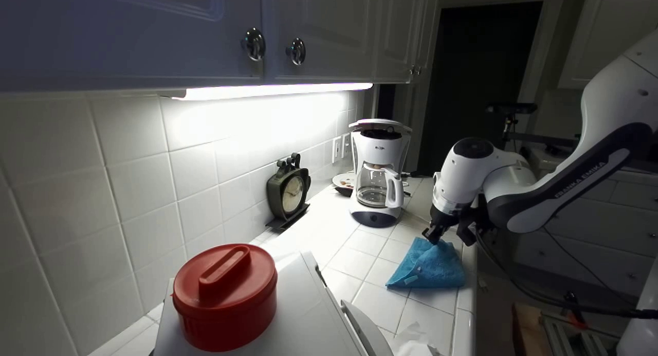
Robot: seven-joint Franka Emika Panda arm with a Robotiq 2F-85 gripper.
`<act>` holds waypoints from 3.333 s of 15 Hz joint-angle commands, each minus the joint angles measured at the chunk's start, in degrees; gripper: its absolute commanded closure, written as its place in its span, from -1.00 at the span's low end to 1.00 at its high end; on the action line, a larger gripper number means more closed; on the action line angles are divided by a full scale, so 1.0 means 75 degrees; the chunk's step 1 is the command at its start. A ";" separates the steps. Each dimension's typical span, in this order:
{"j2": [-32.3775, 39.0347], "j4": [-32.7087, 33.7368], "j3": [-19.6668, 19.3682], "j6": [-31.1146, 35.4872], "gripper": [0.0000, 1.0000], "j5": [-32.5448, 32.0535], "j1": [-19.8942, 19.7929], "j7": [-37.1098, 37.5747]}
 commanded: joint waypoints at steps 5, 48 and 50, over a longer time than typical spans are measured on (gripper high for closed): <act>-0.1110 -0.0113 -0.0111 -0.0418 0.95 0.2591 0.1011 -0.0838; -0.2009 0.0510 0.0610 -0.4430 -1.00 0.5593 0.2678 -0.5066; -0.2049 0.0408 0.0580 -0.4359 -1.00 0.5254 0.2512 -0.5016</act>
